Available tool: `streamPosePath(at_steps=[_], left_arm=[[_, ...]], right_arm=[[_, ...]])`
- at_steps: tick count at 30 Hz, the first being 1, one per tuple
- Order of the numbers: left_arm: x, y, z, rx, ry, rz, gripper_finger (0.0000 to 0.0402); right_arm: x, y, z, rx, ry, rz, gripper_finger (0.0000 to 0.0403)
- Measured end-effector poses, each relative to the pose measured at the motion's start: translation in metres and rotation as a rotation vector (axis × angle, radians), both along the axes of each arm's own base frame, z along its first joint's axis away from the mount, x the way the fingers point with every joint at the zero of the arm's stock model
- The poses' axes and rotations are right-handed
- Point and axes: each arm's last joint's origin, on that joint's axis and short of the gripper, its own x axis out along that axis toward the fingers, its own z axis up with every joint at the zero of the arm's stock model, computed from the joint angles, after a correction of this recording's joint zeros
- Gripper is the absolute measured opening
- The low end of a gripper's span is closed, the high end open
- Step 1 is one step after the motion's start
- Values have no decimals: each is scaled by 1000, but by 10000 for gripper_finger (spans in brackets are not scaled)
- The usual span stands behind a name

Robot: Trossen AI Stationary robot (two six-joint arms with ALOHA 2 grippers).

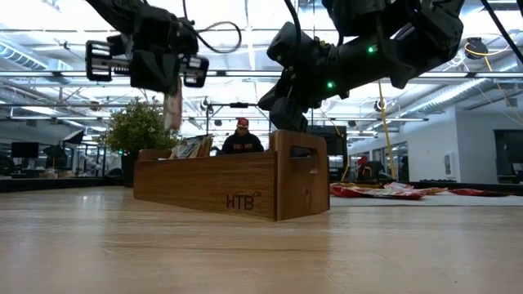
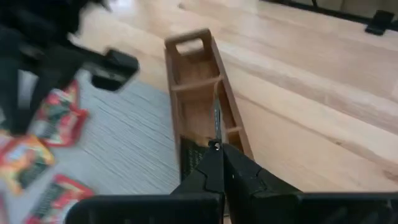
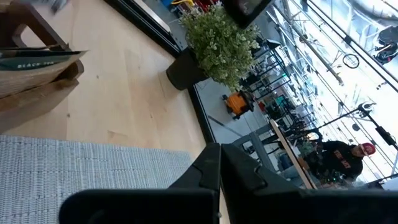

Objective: Pick & Place Tea
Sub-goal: Put the brown tea bag into the left section of the wooden organizer

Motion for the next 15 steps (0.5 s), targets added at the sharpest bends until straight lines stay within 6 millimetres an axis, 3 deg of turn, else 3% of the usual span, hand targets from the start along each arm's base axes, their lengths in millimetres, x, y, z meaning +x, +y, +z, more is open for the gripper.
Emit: streamPosePath(at_steps=[7, 15], left_arm=[[8, -6, -30, -6, 18, -28, 1], [13, -12, -42, -9, -1, -35, 1]], right_arm=[[0, 0, 0, -1, 1, 0, 0], [0, 0, 0, -2, 5, 1, 0]])
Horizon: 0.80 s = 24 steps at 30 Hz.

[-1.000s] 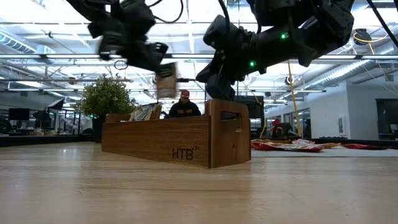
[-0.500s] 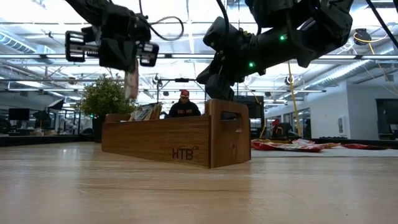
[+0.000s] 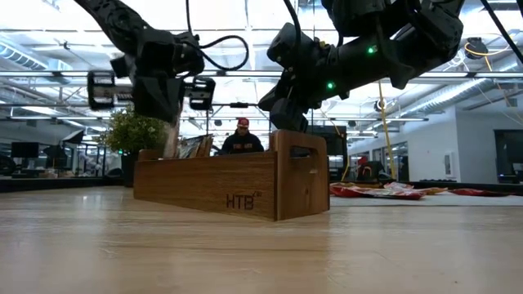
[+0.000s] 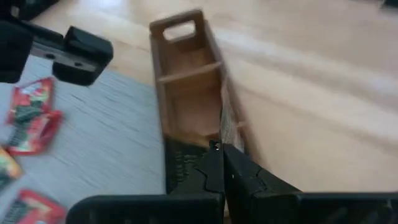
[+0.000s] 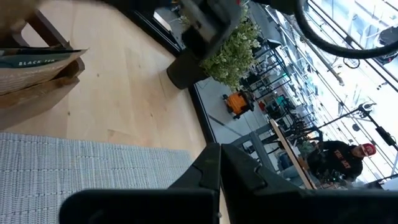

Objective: Pick & Place Tea
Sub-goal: Put the brown tea bag into the left section of the wooden organizer

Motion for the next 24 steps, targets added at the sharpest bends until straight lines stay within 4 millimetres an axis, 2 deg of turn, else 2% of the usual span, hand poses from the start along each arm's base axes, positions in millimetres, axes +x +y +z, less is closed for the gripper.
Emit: streamPosePath(at_steps=[7, 24], left_arm=[[-3, -1, -8, -3, -6, 15, 1], [4, 4, -6, 23, 27, 163, 3]], right_arm=[[0, 0, 0, 3, -3, 0, 0], [0, 0, 0, 12, -7, -1, 0]])
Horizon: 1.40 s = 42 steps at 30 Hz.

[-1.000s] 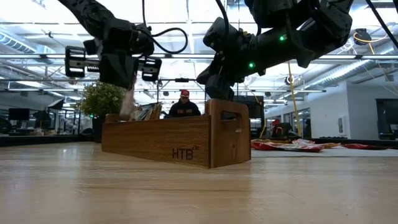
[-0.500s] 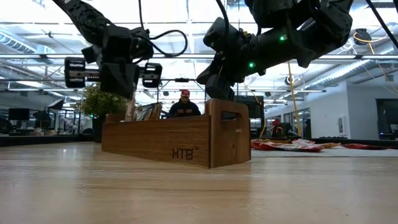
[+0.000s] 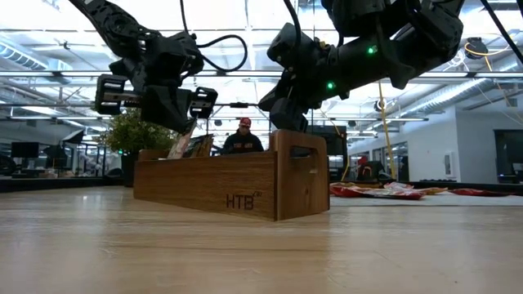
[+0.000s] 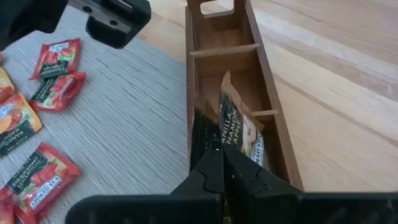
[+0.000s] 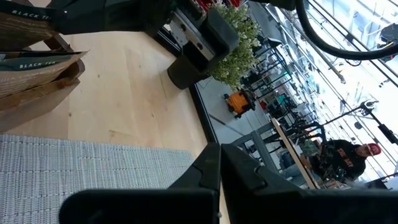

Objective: Pick & Place Tea
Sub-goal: Put the brown tea bag into the left section of the wooden organizer

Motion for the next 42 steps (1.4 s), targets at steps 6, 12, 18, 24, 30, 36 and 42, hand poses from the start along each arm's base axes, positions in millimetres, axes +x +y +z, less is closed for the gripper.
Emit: streamPosePath(at_steps=[6, 12, 18, 24, 30, 36, 42], left_arm=[[-1, -2, -1, -4, 13, -5, 5], [-3, -5, -6, -31, 47, 10, 18], [1, -3, -3, -66, 43, 91, 33], [4, -2, -2, -72, 30, 114, 74], [4, -2, -1, -61, 15, 109, 123], [-2, -1, 28, 4, -70, 177, 148], [-17, 6, 66, 38, -221, 314, 143]], right_arm=[[0, 0, 0, -1, 2, 0, 0], [0, 0, -1, -7, 12, 0, 0], [0, 0, -1, -18, 21, 2, 0], [0, 0, -1, -12, 16, 1, 0], [0, -1, -1, 3, 3, -2, 2], [-4, -20, 6, 67, -10, -86, 35], [-42, -89, 33, 387, 65, -235, 98]])
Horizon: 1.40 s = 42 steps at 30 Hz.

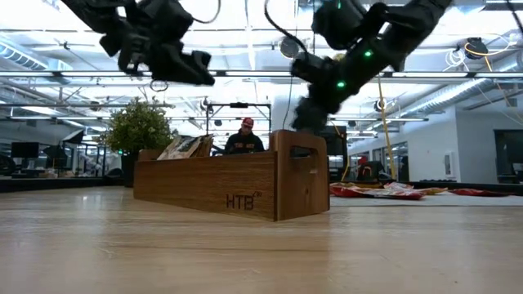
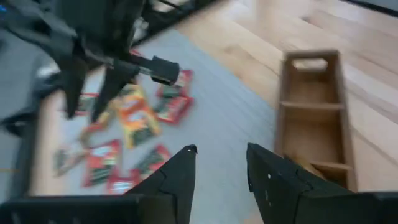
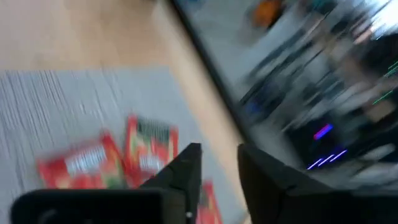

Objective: Pick & Place Tea
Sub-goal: Put the brown tea bag into the left section of the wooden organizer

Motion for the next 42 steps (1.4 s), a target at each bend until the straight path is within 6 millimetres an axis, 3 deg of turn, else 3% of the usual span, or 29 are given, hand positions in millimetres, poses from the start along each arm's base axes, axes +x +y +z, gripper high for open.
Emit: streamPosePath(at_steps=[3, 6, 12, 25, 33, 37, 42], left_arm=[[-6, 4, 12, 14, -45, 76, 137], [-8, 6, 16, -4, -64, 120, 134], [-7, 6, 16, -18, -65, 128, 132], [-5, 6, 13, -7, -54, 129, 132], [-5, 6, 12, -16, -40, 132, 131], [-6, 7, 12, -19, -36, 136, 131], [-6, 7, 11, -19, -35, 136, 131]], right_arm=[[-28, -36, 9, 196, 59, 7, 133], [-50, -64, 7, 297, 182, 82, 159], [-67, -102, -10, 411, 236, 79, 169], [-69, -136, -57, 511, 362, 15, 158], [-57, -150, -67, 532, 362, -13, 154], [-57, -150, -67, 544, 355, -27, 120], [-56, -147, -68, 555, 356, -23, 25]])
